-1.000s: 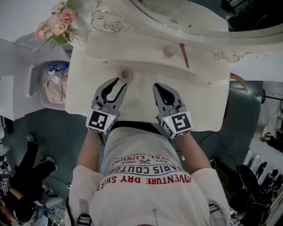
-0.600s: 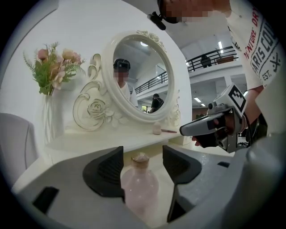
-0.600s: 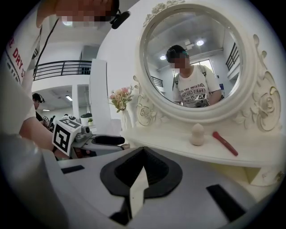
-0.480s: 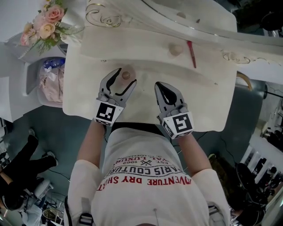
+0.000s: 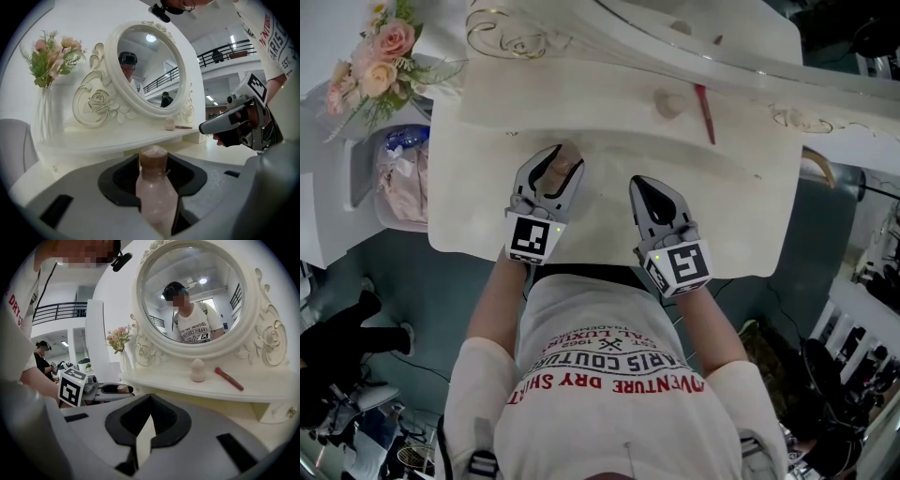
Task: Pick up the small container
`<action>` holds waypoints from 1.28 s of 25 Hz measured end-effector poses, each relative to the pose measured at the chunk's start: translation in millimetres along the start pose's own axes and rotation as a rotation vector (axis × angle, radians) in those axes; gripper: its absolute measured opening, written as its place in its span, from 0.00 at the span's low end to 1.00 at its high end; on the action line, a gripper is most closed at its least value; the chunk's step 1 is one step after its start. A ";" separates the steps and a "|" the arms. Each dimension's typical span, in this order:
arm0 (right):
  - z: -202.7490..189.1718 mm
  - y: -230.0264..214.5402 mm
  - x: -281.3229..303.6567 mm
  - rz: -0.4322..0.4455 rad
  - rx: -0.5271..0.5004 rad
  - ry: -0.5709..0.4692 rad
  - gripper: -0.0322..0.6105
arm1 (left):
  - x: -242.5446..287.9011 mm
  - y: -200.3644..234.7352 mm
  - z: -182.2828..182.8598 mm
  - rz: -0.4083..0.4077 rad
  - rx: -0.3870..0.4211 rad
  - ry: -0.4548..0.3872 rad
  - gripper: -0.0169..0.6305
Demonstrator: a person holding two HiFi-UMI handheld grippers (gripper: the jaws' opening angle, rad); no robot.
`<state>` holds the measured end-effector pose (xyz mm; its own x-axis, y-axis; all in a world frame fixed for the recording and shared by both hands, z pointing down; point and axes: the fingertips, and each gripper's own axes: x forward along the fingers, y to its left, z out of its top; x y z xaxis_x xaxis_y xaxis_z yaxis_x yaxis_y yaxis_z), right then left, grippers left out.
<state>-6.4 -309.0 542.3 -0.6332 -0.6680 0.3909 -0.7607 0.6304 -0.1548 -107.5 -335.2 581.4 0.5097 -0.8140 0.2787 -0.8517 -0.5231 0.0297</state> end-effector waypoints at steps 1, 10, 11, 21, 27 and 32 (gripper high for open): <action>-0.7 -0.8 -0.2 -0.003 0.002 0.002 0.05 | -0.5 -0.4 0.7 0.003 0.002 -0.008 0.29; -2.8 -2.5 -2.8 -0.017 0.007 0.020 0.05 | -1.5 -0.7 3.2 0.017 0.002 -0.017 0.24; -2.5 -1.9 -3.2 -0.017 0.006 0.019 0.05 | -1.4 -0.8 3.2 0.017 0.001 -0.012 0.24; 14.4 1.1 -3.2 -0.029 0.005 -0.015 0.05 | -12.0 -0.4 23.4 -0.015 -0.043 -0.004 0.24; 41.8 2.1 -13.2 -0.042 -0.009 -0.067 0.05 | -24.1 -2.5 67.7 -0.011 0.029 -0.049 0.24; 67.7 -0.5 -27.6 -0.065 -0.032 -0.111 0.05 | -37.2 -6.4 104.1 -0.013 0.087 -0.068 0.24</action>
<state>1.7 -317.6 470.2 -0.5957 -0.7467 0.2959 -0.7970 0.5952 -0.1027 -108.3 -327.8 471.0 0.5298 -0.8210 0.2129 -0.8329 -0.5509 -0.0517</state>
